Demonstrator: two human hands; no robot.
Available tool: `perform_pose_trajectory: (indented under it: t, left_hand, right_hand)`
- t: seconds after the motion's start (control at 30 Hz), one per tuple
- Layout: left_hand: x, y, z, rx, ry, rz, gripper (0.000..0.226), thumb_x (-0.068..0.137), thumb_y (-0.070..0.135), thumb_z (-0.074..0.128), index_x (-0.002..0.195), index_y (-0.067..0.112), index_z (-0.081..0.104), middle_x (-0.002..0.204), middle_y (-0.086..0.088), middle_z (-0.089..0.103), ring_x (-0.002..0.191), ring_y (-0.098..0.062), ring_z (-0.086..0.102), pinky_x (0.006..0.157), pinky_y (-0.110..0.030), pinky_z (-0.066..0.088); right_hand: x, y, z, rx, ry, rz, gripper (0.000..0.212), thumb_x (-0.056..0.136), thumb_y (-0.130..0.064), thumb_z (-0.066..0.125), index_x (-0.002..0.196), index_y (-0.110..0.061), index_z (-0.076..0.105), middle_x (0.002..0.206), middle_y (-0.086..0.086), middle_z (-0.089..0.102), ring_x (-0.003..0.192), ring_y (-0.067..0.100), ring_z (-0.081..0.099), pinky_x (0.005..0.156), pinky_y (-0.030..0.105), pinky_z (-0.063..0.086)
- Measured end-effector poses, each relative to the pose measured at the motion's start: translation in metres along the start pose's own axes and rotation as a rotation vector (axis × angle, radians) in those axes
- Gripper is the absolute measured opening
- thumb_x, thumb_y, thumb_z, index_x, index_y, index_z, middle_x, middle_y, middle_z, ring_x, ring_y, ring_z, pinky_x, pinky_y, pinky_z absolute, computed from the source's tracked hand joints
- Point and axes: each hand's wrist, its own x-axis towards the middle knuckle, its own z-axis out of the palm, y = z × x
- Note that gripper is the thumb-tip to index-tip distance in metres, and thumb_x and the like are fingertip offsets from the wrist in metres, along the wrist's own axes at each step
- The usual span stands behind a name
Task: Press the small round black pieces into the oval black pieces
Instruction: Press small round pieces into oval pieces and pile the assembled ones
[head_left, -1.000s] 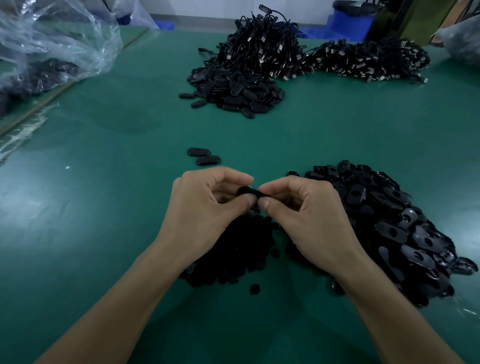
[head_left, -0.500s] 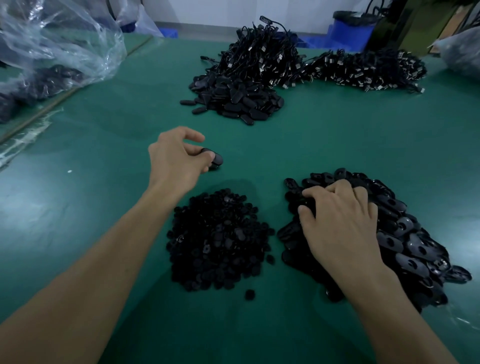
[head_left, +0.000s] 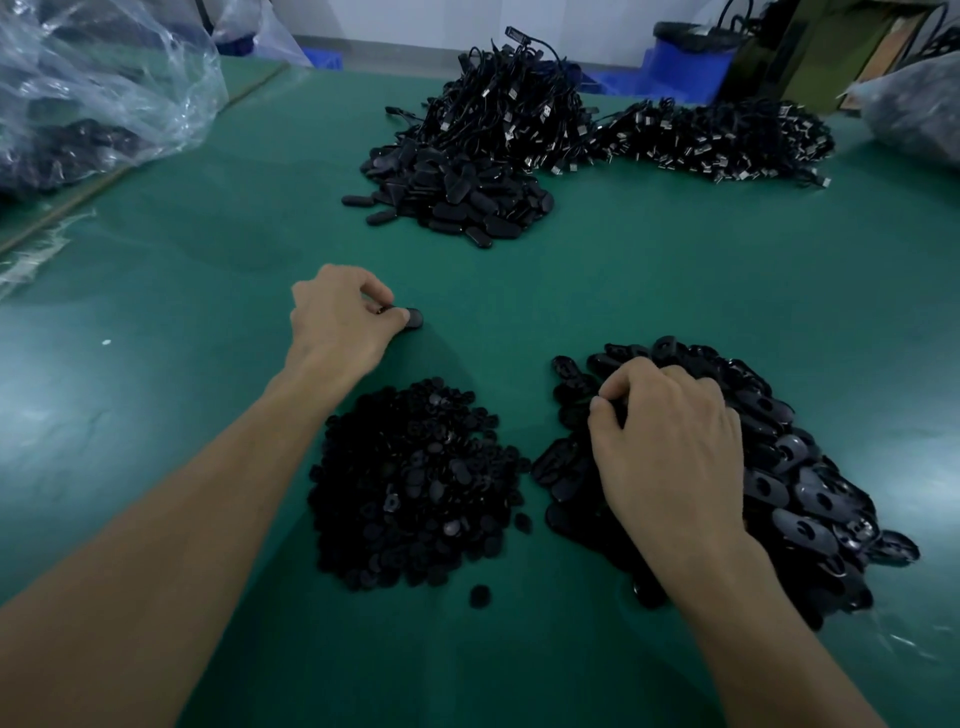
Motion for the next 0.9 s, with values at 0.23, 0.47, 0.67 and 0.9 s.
perform_pose_trajectory:
  t: [0.23,0.47,0.67,0.9]
  left_hand:
    - [-0.005,0.000,-0.002,0.091,0.029,0.077,0.031,0.090,0.030,0.076,0.118,0.020,0.069,0.124,-0.008,0.060,0.112,-0.023,0.059,0.096,-0.035,0.046]
    - [-0.062,0.035,-0.010,-0.235,-0.165,0.335,0.011,0.091,0.038,0.072,0.081,0.042,0.071,0.079,0.018,0.073,0.072,0.000,0.064,0.070,-0.012,0.048]
    - [-0.084,0.038,-0.013,-0.397,-0.380,0.403,0.011,0.093,0.017,0.072,0.092,0.027,0.076,0.084,0.010,0.077,0.080,-0.007,0.072,0.076,-0.021,0.055]
    - [-0.089,0.019,-0.015,-0.439,-0.373,0.330,0.011,0.088,0.019,0.079,0.094,0.027,0.076,0.078,0.009,0.076,0.070,-0.009,0.070,0.069,-0.028,0.058]
  right_hand:
    - [0.002,-0.003,0.003,0.260,0.151,-0.059,0.014,0.099,-0.013,0.056,0.113,-0.016,0.059,0.098,-0.004,0.059,0.093,0.017,0.053,0.086,0.037,0.047]
    - [-0.002,-0.010,0.010,0.554,0.155,-0.222,0.023,0.100,-0.011,0.059,0.118,-0.019,0.072,0.099,-0.010,0.055,0.095,-0.001,0.053,0.087,0.005,0.037]
    - [-0.005,-0.019,0.019,0.932,-0.006,-0.237,0.032,0.091,-0.006,0.070,0.110,-0.032,0.071,0.091,-0.015,0.070,0.091,0.005,0.068,0.080,0.014,0.052]
    - [-0.005,-0.018,0.021,1.072,-0.037,-0.183,0.033,0.090,-0.005,0.072,0.095,-0.038,0.068,0.094,-0.016,0.074,0.092,0.006,0.071,0.082,0.018,0.055]
